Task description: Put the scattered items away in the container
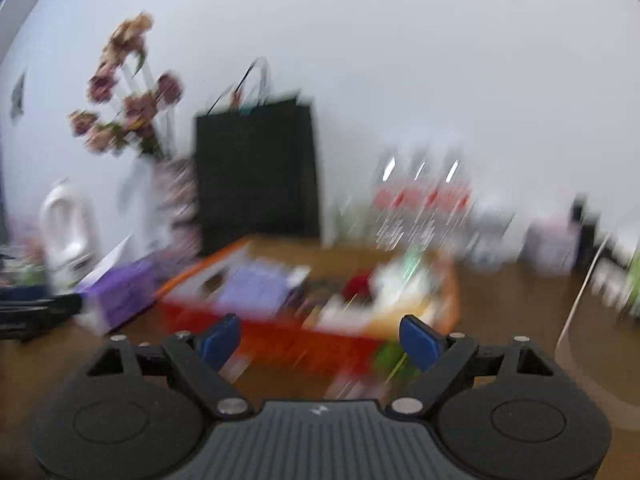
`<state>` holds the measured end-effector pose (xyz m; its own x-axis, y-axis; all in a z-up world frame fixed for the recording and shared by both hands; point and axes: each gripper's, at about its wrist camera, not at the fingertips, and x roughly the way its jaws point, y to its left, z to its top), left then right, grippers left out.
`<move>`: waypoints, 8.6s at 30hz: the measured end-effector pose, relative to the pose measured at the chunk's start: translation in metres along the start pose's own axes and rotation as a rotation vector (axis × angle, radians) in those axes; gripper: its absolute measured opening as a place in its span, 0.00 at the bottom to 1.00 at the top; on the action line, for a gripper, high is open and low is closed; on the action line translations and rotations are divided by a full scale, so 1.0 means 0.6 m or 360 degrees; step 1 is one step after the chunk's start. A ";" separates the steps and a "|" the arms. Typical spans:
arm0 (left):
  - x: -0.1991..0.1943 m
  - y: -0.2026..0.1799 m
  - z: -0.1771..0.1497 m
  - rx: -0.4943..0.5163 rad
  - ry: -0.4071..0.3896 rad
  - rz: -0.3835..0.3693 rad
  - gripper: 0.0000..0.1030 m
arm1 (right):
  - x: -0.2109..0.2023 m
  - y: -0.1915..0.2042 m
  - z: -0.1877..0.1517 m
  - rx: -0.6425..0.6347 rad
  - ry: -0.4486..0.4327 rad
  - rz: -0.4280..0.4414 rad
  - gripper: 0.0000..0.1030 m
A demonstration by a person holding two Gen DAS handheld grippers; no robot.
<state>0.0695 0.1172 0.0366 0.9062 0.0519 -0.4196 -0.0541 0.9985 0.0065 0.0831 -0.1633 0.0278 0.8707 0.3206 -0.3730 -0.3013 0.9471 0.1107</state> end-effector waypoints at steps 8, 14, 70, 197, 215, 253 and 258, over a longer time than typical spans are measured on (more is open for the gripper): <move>0.128 0.006 -0.008 -0.0002 0.0370 -0.0043 0.57 | 0.113 0.065 -0.007 0.0054 0.0271 0.0174 0.71; 0.137 0.016 -0.014 -0.0001 0.0336 -0.0081 0.26 | 0.209 0.125 -0.001 0.0068 0.0426 0.0004 0.61; -0.013 -0.117 0.122 0.0017 -0.0073 -0.0340 0.25 | -0.086 -0.087 0.091 0.0130 -0.0055 0.0026 0.20; -0.270 -0.181 -0.090 -0.0160 -0.0341 -0.0059 0.13 | -0.265 0.053 -0.098 -0.0093 -0.0231 0.0017 0.19; 0.009 -0.193 0.104 -0.0014 -0.0262 -0.0141 0.13 | -0.017 -0.028 0.091 0.0070 -0.0199 -0.0021 0.19; 0.240 -0.166 0.275 -0.0021 0.0834 0.0039 0.91 | 0.250 -0.137 0.244 0.0312 0.0970 -0.0208 0.86; 0.142 -0.183 0.261 0.0001 0.0275 0.0037 0.97 | 0.176 -0.106 0.238 0.0249 0.0502 -0.0178 0.86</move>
<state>0.2186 0.0147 0.1423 0.8191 0.0715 -0.5692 -0.0742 0.9971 0.0186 0.2496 -0.1872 0.1131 0.7250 0.2177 -0.6535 -0.1269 0.9747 0.1839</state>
